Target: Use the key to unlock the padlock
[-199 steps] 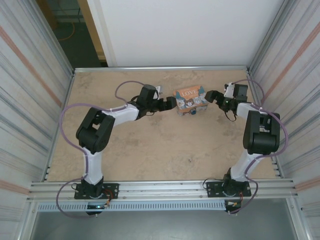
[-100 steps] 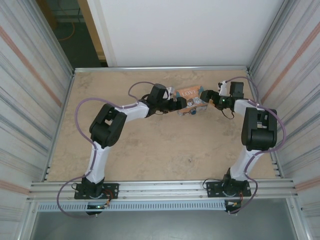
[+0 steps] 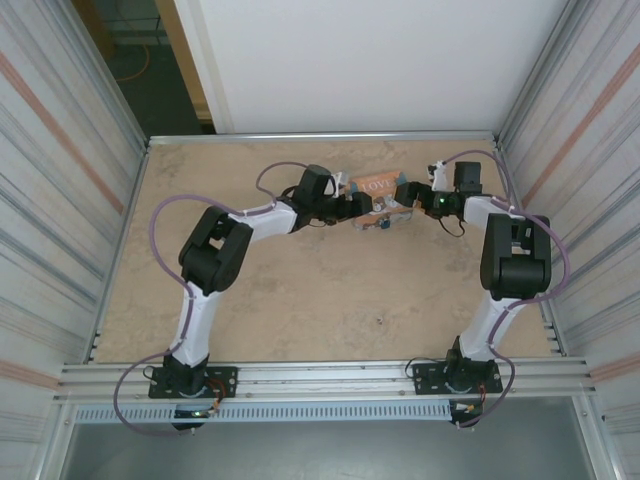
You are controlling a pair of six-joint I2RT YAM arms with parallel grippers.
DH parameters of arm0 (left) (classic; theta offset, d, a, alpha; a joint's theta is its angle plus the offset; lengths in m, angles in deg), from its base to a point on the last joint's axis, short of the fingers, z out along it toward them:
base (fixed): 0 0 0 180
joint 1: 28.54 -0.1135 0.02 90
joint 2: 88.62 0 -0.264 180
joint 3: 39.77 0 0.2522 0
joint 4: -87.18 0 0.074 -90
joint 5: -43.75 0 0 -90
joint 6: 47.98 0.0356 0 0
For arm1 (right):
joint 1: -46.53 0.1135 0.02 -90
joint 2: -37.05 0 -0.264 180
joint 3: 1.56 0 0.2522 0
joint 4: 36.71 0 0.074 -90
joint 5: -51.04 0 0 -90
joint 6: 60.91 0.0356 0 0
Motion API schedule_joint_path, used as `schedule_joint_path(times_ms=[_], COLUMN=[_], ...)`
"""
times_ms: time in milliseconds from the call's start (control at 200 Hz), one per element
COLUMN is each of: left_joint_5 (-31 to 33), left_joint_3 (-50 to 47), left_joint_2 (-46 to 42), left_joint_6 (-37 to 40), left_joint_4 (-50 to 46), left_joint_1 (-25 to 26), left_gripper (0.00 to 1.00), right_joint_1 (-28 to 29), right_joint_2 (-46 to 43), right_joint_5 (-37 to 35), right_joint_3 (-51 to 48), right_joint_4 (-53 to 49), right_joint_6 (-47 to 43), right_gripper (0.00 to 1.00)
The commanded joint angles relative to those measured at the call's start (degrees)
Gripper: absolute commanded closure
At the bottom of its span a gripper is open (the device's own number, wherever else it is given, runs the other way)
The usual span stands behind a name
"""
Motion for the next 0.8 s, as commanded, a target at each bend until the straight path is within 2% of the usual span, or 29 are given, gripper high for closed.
schedule_joint_path(times_ms=[0,797], left_joint_5=[-1.78,1.43], left_joint_3=[-1.61,-19.2], left_joint_2=[-3.22,-17.66], left_joint_6=[0.1,3.86], left_joint_4=[2.69,2.04], left_joint_1=[-0.39,-9.27], left_gripper=[0.06,0.09], right_joint_1=[3.63,22.62], right_joint_2=[-2.53,-7.83], right_joint_5=[3.96,-0.03], right_joint_3=[-0.61,-6.56], right_joint_4=[-3.45,-2.93], right_joint_6=[-1.03,6.14], right_gripper=[0.0,0.0])
